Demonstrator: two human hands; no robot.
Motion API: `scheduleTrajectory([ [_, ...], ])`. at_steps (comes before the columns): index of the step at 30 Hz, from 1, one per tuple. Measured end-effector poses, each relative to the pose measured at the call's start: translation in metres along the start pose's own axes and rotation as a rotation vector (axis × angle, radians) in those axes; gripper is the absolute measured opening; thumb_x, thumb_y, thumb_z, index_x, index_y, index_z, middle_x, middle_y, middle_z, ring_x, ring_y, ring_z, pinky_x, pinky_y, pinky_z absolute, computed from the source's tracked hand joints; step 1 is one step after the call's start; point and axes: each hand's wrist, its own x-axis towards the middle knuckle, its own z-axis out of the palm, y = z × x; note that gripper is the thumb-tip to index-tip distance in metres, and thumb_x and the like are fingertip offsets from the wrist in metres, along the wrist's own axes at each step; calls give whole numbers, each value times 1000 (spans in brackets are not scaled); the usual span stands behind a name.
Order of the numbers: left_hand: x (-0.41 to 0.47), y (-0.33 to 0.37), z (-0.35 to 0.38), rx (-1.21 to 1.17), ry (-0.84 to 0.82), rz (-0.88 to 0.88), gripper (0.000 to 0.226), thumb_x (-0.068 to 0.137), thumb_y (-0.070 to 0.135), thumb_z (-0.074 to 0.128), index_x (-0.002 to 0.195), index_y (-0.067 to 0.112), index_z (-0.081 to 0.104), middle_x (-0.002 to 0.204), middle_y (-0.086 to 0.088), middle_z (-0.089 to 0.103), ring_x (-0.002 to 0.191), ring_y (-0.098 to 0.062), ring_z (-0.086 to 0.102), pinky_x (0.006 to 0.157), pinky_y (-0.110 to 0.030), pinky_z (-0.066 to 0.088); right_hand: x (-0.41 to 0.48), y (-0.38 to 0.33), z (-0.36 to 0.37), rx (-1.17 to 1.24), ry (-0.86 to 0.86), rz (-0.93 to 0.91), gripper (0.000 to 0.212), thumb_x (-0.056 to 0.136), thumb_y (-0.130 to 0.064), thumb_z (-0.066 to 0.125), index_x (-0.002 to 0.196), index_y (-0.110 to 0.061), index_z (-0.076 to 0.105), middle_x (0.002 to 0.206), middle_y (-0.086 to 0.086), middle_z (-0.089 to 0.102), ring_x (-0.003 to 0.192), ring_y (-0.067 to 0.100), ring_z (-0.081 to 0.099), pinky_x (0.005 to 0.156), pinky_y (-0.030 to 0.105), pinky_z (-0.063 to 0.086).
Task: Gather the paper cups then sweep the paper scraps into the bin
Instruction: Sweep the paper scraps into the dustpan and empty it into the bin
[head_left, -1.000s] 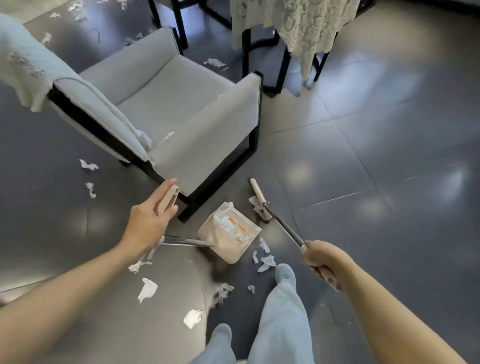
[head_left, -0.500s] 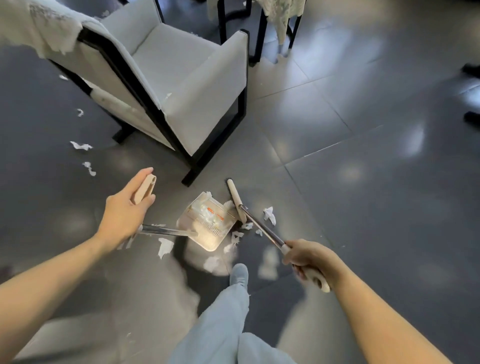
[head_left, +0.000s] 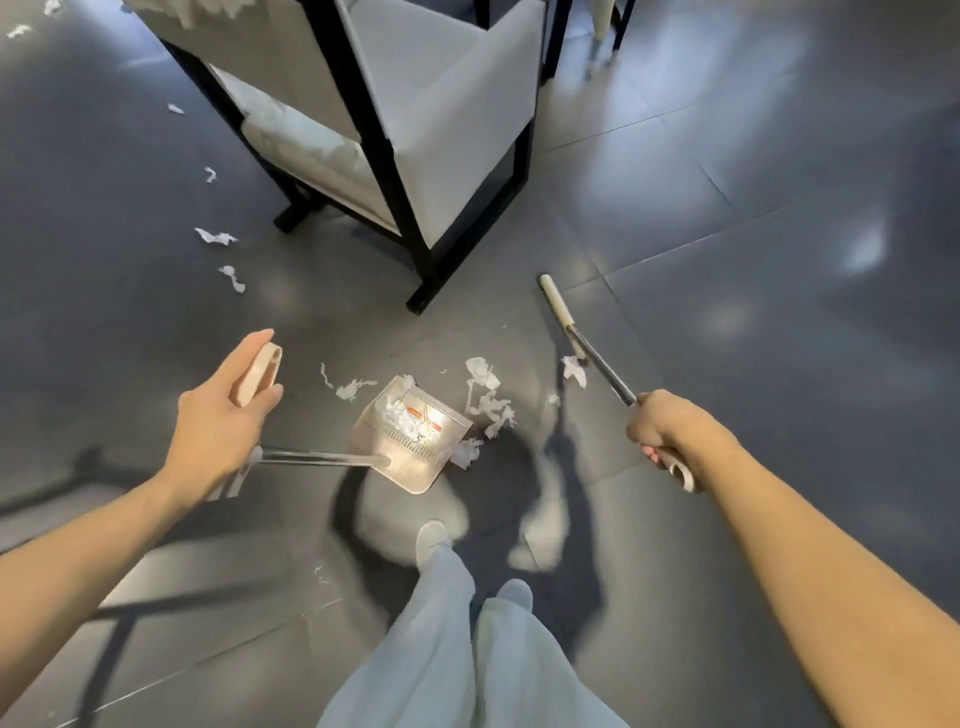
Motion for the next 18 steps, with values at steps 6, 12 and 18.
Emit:
scheduleTrajectory([
  [6,5,-36,-35,21,-14,-25,59,89,16,63,121,64,49,86,27,62,61,-8,53,72,-33,48,15,-32,41,17,-43,47,21,81,8,46,64,0,56,58,13,56,49,24,55,45,24,42],
  [12,41,-86,-75,5,-120,3,61,89,13,64,119,64,51,81,21,64,53,-4,53,67,-35,48,-32,-125,120,-11,-162,-29,17,88,-1,51,73,-6,58,69,6,56,56,18,54,39,15,39],
  [18,79,-123,-109,-285,-393,32,66,89,-6,59,116,54,61,114,23,67,117,0,57,113,-49,30,-86,-199,207,648,-254,84,24,92,7,41,73,-4,49,48,7,45,28,12,41,33,14,34],
])
